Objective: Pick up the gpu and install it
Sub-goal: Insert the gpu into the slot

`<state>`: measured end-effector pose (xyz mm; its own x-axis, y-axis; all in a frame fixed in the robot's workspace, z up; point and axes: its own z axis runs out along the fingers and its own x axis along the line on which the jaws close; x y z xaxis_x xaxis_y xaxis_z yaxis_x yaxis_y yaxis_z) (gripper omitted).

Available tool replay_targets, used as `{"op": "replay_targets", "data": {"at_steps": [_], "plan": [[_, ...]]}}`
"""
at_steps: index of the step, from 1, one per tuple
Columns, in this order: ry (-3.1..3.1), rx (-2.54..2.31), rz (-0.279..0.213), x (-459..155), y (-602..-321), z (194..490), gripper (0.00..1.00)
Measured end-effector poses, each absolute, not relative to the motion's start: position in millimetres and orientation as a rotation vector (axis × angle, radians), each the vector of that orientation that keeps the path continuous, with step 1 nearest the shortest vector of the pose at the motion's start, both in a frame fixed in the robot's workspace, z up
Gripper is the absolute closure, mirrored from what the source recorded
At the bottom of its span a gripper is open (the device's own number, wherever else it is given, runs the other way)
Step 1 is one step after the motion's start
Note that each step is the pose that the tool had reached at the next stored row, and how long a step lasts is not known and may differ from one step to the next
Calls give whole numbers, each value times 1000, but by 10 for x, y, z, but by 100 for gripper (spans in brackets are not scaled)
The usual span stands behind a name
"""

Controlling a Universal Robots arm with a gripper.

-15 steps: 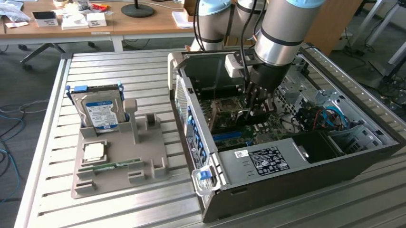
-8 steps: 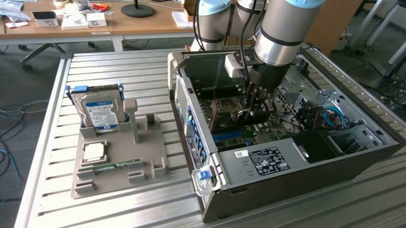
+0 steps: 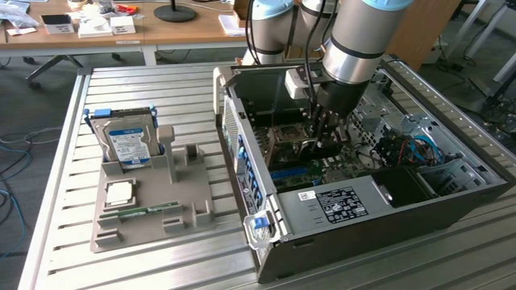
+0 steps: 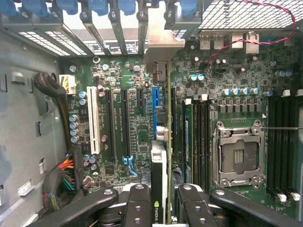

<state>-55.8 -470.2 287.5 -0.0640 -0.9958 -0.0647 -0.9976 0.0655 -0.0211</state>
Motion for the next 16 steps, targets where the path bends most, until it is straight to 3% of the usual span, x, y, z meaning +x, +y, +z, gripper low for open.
{"op": "replay_targets", "data": {"at_steps": [16], "plan": [[2247,-2106,45,-587,-4703,2868,73]]}}
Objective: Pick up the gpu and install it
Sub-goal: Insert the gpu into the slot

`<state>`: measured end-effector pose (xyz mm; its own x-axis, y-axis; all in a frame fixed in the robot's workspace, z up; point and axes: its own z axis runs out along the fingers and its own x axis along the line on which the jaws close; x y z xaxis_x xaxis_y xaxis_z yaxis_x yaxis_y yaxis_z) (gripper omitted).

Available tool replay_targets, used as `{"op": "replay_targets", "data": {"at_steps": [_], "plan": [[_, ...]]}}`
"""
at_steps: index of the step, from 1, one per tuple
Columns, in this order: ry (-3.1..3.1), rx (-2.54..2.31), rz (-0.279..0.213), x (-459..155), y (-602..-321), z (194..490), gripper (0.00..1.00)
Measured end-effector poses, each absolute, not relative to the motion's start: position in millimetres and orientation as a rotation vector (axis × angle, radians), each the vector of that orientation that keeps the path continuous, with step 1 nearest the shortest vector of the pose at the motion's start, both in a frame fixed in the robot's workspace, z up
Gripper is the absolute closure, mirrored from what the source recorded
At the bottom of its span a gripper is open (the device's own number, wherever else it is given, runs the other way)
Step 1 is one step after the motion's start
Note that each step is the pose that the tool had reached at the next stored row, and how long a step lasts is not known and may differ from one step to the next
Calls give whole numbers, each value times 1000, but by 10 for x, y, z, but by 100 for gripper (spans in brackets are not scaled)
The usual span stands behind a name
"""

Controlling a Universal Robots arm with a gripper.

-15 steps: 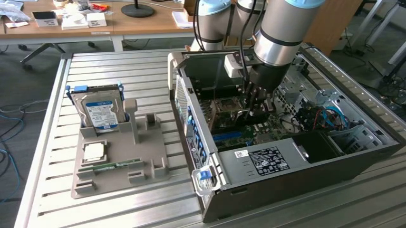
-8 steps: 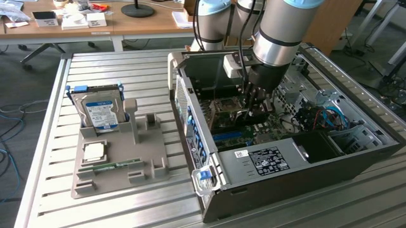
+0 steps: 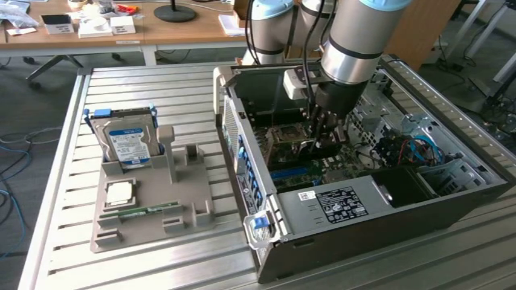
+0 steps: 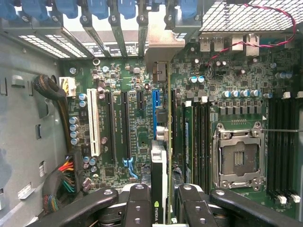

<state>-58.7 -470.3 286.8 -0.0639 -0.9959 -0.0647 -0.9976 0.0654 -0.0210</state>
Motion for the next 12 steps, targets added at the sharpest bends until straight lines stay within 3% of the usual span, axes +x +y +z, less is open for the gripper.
{"op": "replay_targets", "data": {"at_steps": [12], "plan": [[2247,-2106,45,-605,-4702,2774,73]]}}
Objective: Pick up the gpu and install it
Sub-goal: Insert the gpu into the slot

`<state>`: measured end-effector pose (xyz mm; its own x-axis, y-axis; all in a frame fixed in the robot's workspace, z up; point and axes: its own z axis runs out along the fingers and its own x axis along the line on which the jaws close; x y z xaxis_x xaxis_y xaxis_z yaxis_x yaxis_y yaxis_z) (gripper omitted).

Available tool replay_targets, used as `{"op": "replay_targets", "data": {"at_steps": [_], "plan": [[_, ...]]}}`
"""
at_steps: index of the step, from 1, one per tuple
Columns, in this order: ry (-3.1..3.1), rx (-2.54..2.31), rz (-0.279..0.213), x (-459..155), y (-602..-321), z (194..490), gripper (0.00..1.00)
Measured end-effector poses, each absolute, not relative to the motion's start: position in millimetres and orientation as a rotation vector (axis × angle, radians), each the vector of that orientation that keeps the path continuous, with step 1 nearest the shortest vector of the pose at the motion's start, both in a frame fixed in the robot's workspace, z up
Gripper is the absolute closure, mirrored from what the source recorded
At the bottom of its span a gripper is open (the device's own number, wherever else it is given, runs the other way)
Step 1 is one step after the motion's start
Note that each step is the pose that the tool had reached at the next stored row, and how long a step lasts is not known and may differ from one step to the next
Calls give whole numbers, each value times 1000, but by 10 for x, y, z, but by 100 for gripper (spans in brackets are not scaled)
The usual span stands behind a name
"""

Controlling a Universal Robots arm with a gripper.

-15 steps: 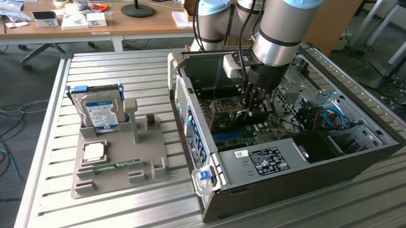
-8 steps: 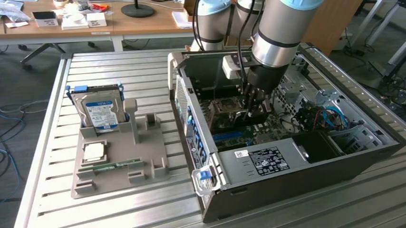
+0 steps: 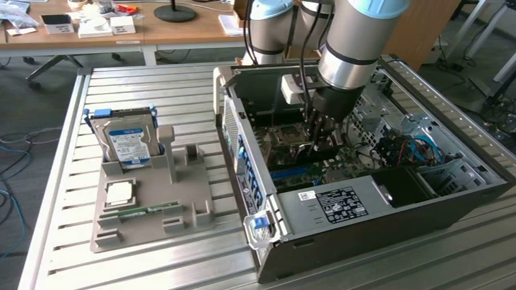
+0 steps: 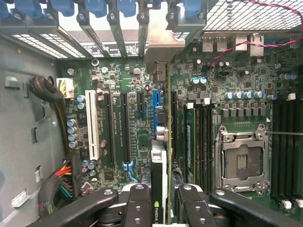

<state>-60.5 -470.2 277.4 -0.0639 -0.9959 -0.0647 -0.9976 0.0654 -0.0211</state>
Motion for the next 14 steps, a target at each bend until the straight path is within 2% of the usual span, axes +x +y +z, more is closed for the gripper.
{"op": "replay_targets", "data": {"at_steps": [14], "plan": [[2247,-2106,45,-614,-4705,2727,73]]}}
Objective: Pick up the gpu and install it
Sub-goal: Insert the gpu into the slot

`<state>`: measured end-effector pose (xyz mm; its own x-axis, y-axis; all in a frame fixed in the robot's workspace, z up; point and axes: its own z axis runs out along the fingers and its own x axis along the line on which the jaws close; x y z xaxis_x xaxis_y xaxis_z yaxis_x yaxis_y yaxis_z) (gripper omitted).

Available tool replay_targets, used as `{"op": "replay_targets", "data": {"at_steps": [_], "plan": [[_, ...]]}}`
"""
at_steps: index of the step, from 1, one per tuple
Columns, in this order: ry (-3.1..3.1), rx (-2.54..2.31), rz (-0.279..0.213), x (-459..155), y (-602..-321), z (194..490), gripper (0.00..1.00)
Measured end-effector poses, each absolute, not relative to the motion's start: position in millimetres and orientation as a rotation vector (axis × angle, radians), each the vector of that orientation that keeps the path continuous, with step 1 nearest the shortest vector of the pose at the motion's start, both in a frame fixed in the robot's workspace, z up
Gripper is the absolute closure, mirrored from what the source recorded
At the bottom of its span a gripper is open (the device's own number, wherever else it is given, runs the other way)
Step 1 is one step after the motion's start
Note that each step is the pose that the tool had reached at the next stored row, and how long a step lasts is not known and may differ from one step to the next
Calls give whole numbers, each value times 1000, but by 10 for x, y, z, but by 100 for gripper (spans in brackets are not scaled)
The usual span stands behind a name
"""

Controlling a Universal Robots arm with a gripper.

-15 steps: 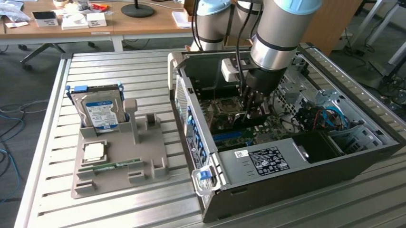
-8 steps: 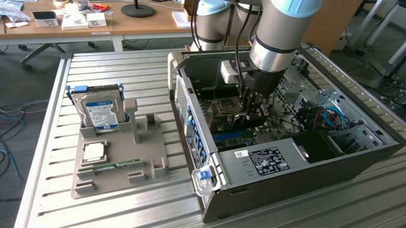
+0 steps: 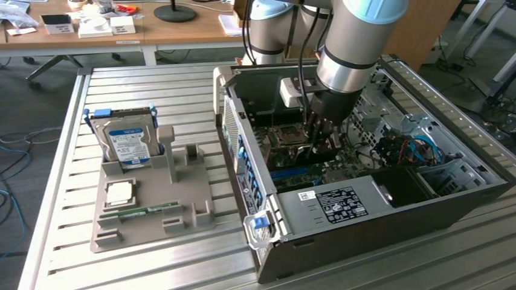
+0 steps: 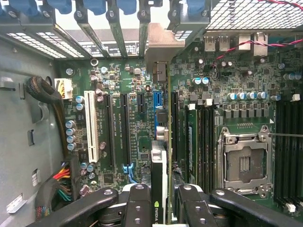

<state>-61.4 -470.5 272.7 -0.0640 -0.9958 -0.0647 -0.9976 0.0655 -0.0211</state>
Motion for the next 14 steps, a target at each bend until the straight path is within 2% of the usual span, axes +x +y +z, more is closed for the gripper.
{"op": "replay_targets", "data": {"at_steps": [14], "plan": [[2247,-2106,45,-627,-4705,2725,73]]}}
